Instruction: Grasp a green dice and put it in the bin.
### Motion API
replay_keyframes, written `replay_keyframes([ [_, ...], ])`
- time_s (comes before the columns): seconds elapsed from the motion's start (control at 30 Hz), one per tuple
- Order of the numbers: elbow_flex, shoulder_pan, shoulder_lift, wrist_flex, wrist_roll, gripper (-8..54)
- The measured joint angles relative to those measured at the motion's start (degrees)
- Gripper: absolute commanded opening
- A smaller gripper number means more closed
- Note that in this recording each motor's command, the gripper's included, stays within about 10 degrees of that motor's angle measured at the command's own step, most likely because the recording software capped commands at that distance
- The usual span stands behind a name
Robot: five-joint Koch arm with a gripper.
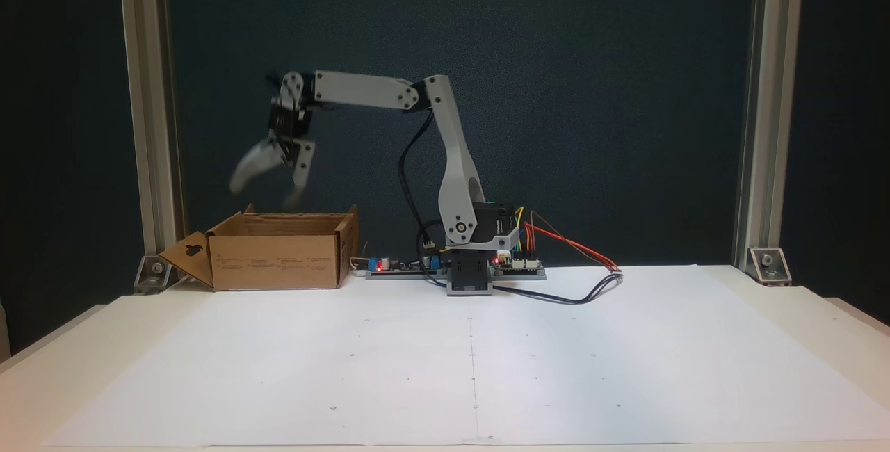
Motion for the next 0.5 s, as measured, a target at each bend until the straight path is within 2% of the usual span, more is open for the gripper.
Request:
replay_keyframes([
  [0.2,0.0,-12.0,8.3,-6.9,14.3,43.1],
  [0.33,0.0,-26.6,9.8,-9.4,23.1,43.2],
  [0.5,0.0,-46.2,11.7,-9.6,25.0,43.2],
])
